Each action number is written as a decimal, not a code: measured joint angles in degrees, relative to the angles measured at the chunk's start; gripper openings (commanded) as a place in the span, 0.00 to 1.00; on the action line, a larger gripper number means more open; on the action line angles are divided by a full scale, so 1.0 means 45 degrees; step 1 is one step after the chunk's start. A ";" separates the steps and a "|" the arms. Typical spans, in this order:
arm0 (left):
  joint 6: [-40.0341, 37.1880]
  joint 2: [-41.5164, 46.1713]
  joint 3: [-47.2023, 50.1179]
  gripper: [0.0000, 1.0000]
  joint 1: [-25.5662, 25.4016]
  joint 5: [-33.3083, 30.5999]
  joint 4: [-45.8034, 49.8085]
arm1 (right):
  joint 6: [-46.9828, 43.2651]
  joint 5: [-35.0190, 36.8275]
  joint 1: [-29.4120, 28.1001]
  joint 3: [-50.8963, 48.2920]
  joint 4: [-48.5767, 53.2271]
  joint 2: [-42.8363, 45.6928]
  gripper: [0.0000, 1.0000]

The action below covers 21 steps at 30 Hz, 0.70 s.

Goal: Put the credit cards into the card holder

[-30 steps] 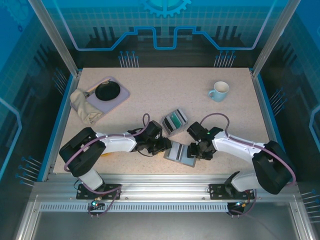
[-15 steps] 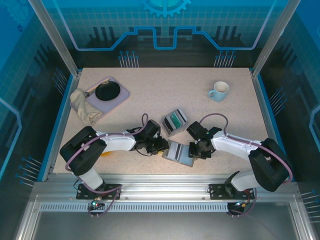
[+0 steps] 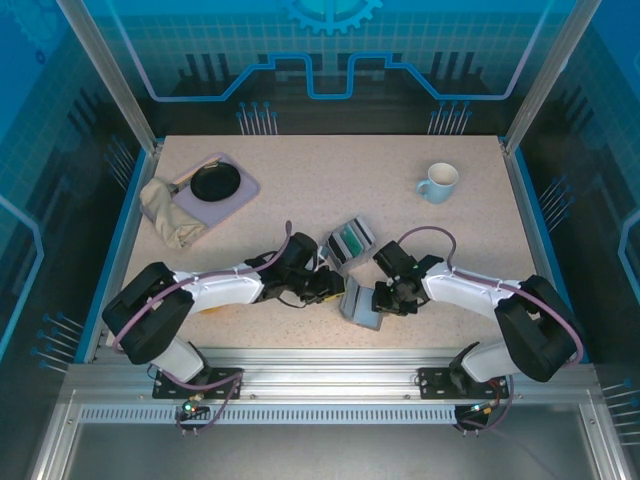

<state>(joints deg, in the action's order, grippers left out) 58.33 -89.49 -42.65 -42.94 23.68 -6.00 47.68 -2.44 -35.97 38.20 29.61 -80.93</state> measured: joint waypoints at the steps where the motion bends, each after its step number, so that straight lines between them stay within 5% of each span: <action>1: 0.0000 -0.0107 -0.0102 0.23 -0.0024 0.0209 -0.0112 | 0.0000 -0.0063 0.0029 -0.0024 -0.0141 0.0000 0.31; 9: -0.0262 -0.1122 -0.1307 0.24 -0.0525 0.0850 -0.0083 | 0.0024 0.0301 0.0185 -0.0083 0.0044 0.0432 0.44; 21: -0.0437 -0.2458 -0.2365 0.26 -0.1001 0.1049 0.0068 | 0.0253 0.1467 0.0257 -0.0083 0.2157 0.1423 0.46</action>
<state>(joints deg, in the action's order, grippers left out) 56.36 -100.55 -53.30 -47.44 28.40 -5.69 48.82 4.16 -34.81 37.82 39.31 -74.52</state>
